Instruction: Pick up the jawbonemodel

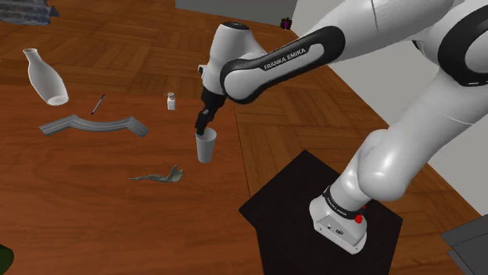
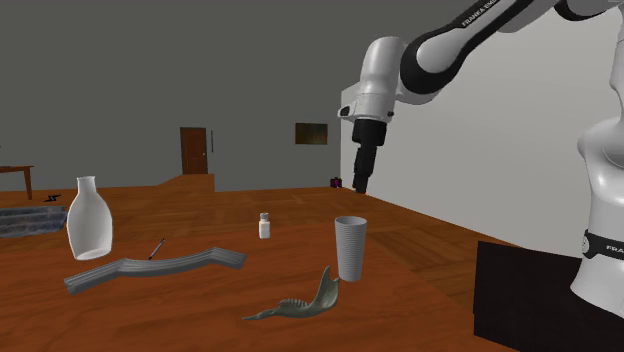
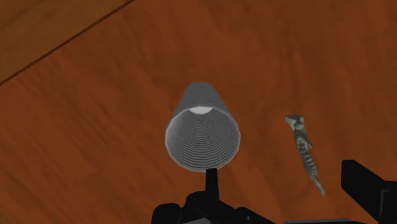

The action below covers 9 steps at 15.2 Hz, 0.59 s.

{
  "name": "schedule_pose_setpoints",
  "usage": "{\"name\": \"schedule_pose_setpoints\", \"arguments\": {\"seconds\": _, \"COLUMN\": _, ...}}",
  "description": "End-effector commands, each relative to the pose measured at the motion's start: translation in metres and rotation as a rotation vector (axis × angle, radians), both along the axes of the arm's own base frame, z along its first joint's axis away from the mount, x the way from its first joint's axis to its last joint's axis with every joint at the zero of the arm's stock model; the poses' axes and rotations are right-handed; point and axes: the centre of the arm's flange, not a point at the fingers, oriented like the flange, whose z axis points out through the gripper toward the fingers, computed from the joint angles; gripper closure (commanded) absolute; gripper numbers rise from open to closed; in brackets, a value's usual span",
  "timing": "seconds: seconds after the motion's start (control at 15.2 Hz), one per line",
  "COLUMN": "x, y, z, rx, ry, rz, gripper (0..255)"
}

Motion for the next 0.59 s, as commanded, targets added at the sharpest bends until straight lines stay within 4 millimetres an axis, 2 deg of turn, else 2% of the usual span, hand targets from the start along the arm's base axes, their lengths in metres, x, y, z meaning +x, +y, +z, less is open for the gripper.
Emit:
{"name": "schedule_pose_setpoints", "arguments": {"seconds": 0.0, "x": 0.007, "y": 0.019, "z": -0.019, "rx": -0.004, "ry": -0.005, "rz": 0.039, "gripper": 0}}
{"name": "schedule_pose_setpoints", "arguments": {"seconds": 0.53, "x": 0.032, "y": 0.090, "z": -0.093, "rx": -0.026, "ry": -0.022, "rz": 0.189, "gripper": 0}}
